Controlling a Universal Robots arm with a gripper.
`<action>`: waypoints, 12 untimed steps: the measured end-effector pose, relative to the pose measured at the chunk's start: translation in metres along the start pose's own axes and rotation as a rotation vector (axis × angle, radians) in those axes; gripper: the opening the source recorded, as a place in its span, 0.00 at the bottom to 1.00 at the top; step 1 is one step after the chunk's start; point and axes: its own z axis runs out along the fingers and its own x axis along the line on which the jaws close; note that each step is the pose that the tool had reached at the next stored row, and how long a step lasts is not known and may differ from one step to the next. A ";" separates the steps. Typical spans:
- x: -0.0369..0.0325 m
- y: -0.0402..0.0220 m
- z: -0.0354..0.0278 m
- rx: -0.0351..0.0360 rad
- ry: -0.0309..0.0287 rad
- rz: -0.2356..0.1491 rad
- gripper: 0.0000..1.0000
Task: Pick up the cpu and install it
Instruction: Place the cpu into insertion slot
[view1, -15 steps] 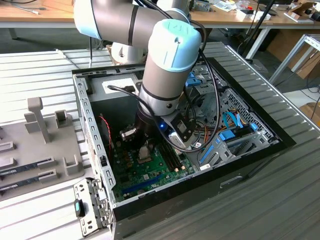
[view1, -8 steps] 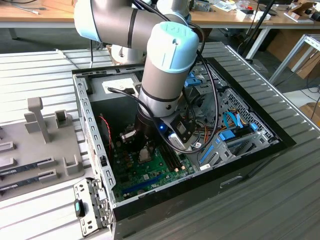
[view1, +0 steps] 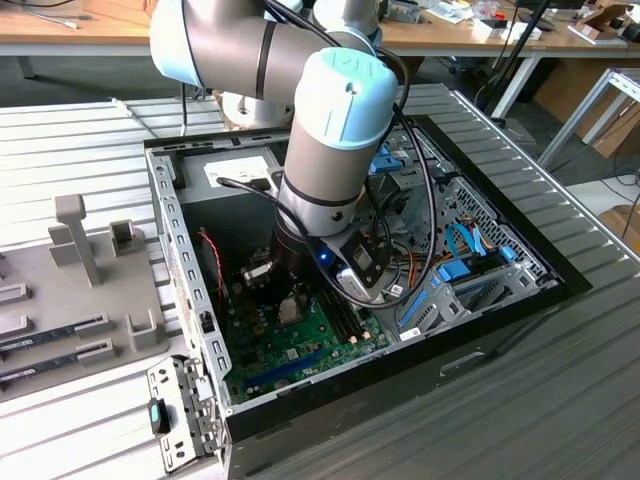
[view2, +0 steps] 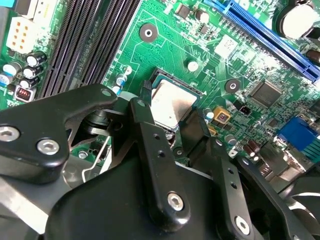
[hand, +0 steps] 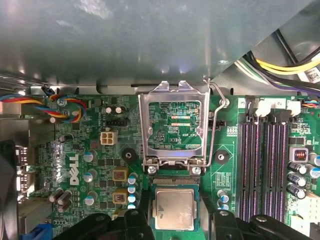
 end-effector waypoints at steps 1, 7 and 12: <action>0.0000 0.0000 0.0007 0.0001 0.0001 0.000 0.47; -0.0001 0.0002 0.0042 0.0001 0.0000 0.000 0.47; -0.0001 0.0003 0.0044 -0.0004 0.0000 0.000 0.48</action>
